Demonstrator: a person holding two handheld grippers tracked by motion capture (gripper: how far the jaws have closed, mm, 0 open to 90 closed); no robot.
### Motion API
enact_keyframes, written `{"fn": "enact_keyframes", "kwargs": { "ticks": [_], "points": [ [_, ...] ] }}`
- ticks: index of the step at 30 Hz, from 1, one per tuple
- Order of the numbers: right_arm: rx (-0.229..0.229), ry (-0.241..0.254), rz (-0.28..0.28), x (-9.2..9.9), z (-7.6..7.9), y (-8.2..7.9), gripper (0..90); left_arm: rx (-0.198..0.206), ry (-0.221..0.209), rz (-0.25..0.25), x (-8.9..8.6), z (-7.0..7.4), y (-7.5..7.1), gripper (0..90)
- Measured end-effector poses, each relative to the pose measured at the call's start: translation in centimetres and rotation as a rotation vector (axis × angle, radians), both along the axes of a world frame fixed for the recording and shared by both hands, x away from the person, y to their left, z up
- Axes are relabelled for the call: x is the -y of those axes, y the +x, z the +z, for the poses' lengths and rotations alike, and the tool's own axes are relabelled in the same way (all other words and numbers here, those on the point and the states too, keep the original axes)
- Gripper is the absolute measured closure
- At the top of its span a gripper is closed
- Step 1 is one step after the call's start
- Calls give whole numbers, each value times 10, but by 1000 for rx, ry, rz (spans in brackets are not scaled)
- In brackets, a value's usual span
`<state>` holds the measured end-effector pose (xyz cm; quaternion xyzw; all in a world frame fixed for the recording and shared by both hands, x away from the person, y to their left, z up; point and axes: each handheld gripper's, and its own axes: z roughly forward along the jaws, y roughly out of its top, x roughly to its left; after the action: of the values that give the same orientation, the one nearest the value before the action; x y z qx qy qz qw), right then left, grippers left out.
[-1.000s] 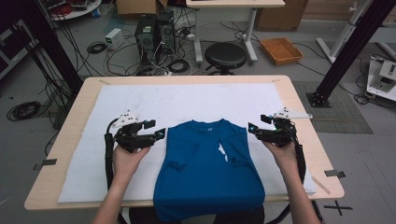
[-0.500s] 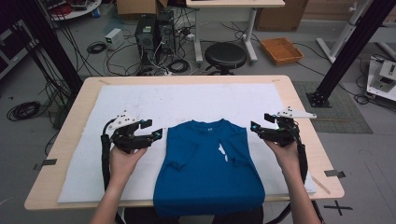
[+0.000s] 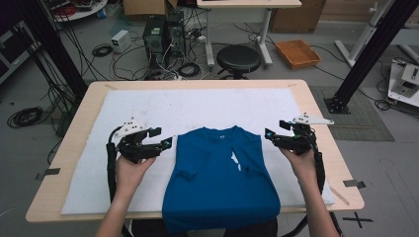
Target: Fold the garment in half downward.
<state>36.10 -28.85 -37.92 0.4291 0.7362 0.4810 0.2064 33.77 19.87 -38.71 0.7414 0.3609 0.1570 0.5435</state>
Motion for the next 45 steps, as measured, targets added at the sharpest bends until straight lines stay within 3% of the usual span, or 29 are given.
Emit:
{"fn": "enact_keyframes", "kwargs": {
  "ticks": [4, 11, 16, 18, 21, 26, 27, 31, 35, 37, 41, 45],
  "points": [
    [-7, -14, -3, -3, -4, 3, 303, -12, -17, 4, 1, 0, 4, 377],
    [-17, -27, -4, -6, -8, 12, 318, -42, 2, -18, 15, 0, 19, 378],
    [-27, -40, 2, -13, -12, 19, 346, -40, 8, -25, 27, -2, 31, 407],
    [-35, -46, 11, -18, -14, 24, 367, -60, 12, -23, 33, -5, 39, 413],
    [-57, -60, 12, -24, -17, 32, 384, -103, 47, -27, 42, -11, 52, 454],
    [-101, -79, 26, -33, -28, 48, 462, -137, 93, -7, 53, -22, 72, 494],
    [-117, -82, 24, -34, -30, 50, 472, -167, 115, -4, 56, -25, 78, 497],
    [-156, -139, 20, -41, -38, 63, 544, -225, 151, -6, 64, -34, 92, 507],
    [-174, -183, 20, -49, -46, 72, 601, -270, 162, 3, 66, -43, 103, 503],
    [-195, -199, 29, -52, -51, 76, 619, -281, 167, 6, 66, -47, 106, 503],
    [-192, -240, 41, -61, -56, 80, 654, -304, 193, 14, 65, -53, 109, 491],
    [-196, -283, 50, -65, -62, 82, 675, -301, 188, 28, 66, -57, 112, 463]
  ]
}}
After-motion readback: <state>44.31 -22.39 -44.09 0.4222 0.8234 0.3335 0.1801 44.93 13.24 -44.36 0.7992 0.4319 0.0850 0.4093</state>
